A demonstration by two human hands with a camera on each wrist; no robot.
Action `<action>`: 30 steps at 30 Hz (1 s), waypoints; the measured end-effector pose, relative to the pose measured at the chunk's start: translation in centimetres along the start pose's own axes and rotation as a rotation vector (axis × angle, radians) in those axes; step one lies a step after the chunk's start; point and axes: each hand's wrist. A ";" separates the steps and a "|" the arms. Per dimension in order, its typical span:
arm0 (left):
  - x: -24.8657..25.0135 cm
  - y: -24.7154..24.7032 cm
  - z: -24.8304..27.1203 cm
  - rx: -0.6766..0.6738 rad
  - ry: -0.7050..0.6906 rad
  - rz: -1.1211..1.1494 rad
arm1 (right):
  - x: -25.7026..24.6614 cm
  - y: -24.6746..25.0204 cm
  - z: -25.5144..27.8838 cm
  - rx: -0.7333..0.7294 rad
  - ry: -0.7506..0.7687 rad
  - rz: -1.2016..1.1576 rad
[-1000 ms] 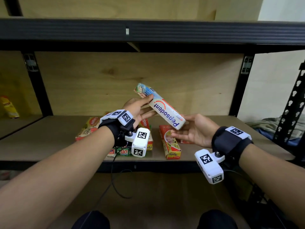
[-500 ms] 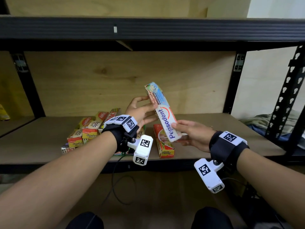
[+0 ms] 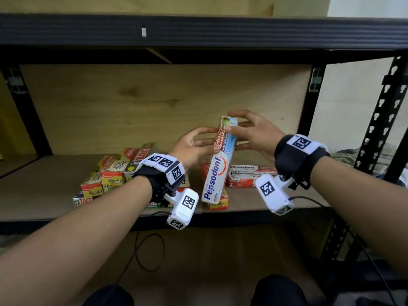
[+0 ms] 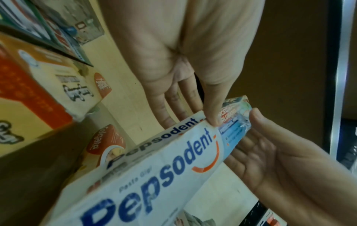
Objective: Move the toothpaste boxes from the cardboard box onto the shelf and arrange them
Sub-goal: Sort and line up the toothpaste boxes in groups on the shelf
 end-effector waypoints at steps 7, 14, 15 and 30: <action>-1.2 -0.5 1.0 -0.104 -0.007 -0.449 | 0.3 1.1 0.6 0.125 -0.037 -0.054; -2.8 -1.3 1.5 -0.197 -0.013 -0.938 | 3.0 3.0 1.0 0.171 -0.184 -0.163; -2.9 -1.6 1.3 -0.204 -0.016 -0.987 | 3.4 3.4 1.1 0.174 -0.200 -0.171; -5.4 -6.6 -3.2 -0.353 -0.092 -1.224 | 10.6 10.9 2.0 0.158 -0.422 0.744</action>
Point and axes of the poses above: each hand's wrist, its own z-axis away from the middle knuckle, its own y-axis out of the back of the hand, x = y × z, and after that the axes turned 7 degrees about -y, right-handed
